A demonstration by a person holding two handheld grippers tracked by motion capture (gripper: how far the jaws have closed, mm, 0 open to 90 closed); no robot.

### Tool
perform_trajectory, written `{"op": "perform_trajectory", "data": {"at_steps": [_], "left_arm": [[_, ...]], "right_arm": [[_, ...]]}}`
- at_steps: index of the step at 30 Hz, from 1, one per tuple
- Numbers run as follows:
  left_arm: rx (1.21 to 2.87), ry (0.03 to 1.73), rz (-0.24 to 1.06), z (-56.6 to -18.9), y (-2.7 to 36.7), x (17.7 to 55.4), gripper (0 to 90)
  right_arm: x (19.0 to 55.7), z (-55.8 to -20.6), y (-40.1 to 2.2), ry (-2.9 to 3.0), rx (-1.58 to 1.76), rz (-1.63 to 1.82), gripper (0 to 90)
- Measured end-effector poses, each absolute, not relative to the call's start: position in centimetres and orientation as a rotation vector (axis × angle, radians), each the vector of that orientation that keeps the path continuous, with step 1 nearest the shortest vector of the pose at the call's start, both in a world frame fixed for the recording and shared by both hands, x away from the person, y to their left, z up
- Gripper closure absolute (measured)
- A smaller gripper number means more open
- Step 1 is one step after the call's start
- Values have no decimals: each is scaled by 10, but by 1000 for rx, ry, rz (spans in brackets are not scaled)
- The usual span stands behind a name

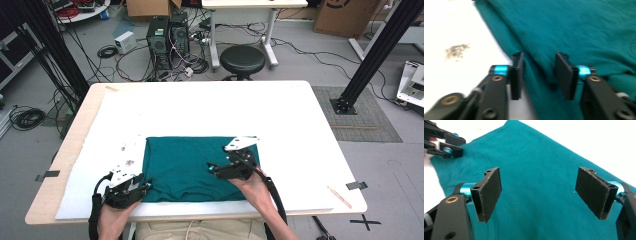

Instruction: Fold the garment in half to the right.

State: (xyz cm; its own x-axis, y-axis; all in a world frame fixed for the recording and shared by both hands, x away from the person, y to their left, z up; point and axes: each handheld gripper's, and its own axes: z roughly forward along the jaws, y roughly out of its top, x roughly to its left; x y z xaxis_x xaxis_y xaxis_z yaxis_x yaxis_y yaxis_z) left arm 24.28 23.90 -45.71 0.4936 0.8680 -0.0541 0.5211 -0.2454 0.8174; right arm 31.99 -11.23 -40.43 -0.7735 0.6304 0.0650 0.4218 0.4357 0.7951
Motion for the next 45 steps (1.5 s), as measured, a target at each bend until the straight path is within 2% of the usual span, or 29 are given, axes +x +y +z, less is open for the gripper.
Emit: {"op": "perform_trajectory", "data": {"at_steps": [4, 12, 27, 30, 41, 45], "left_arm": [[1909, 1147, 500, -457, 242, 244, 679], [1903, 1140, 476, -458, 243, 245, 811], [1904, 1135, 477, -458, 243, 245, 816], [1903, 1133, 484, -458, 242, 244, 813], [1903, 1131, 485, -459, 242, 244, 816], [1899, 1131, 482, -459, 243, 245, 823]], "right_arm": [[336, -409, -87, 2507, 904, 1207, 216], [359, -413, -36, 2580, 871, 1262, 218], [417, -421, 52, 2669, 839, 1300, 266], [426, -427, 68, 2705, 829, 1291, 308], [434, -443, 98, 2684, 817, 1251, 373], [434, -444, 109, 2671, 787, 1177, 460]]}}
